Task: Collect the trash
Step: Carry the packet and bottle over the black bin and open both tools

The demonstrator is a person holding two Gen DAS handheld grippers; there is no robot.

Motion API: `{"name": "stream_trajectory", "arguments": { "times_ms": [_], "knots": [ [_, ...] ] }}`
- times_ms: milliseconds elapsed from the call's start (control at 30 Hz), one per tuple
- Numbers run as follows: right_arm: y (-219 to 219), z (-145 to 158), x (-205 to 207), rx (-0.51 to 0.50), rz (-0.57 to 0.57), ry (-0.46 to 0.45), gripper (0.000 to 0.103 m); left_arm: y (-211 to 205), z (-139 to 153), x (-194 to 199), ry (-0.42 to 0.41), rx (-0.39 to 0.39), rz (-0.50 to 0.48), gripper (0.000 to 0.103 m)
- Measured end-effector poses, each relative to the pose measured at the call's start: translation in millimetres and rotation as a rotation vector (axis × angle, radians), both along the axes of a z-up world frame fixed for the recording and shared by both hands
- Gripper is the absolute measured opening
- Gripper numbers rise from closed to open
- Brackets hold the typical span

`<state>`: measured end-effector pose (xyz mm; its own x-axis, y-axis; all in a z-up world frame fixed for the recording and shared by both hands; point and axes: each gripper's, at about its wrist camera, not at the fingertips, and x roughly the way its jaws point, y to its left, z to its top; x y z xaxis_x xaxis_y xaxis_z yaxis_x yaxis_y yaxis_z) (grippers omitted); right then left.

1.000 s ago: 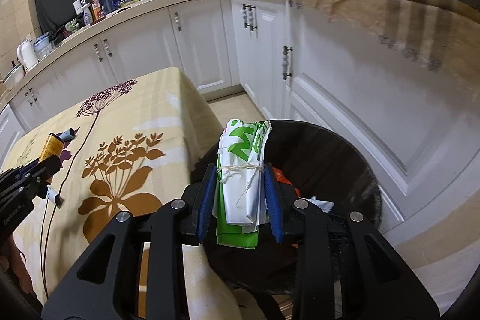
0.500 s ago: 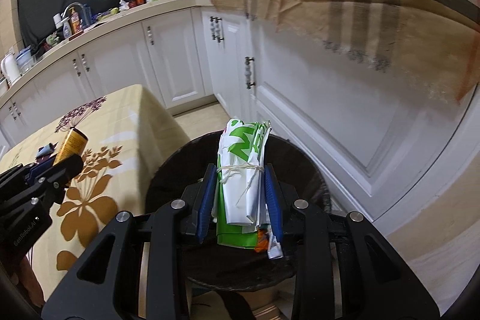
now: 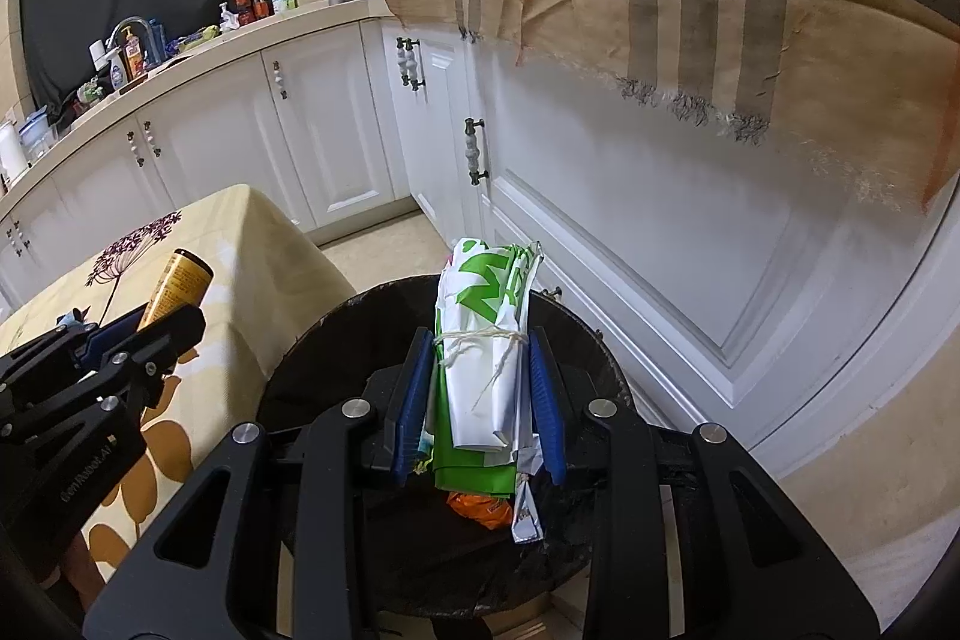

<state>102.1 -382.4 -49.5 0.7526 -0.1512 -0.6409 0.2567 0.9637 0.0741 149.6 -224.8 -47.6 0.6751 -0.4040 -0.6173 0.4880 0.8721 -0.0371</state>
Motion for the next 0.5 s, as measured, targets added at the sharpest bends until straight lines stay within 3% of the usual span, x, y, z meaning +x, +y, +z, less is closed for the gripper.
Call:
{"name": "stream_trajectory", "arguments": {
  "times_ms": [500],
  "knots": [
    [-5.3, -9.7, 12.4, -0.001, -0.005, 0.012, 0.031, -14.6, -9.2, 13.6, 0.004, 0.039, 0.032, 0.025]
  ]
}}
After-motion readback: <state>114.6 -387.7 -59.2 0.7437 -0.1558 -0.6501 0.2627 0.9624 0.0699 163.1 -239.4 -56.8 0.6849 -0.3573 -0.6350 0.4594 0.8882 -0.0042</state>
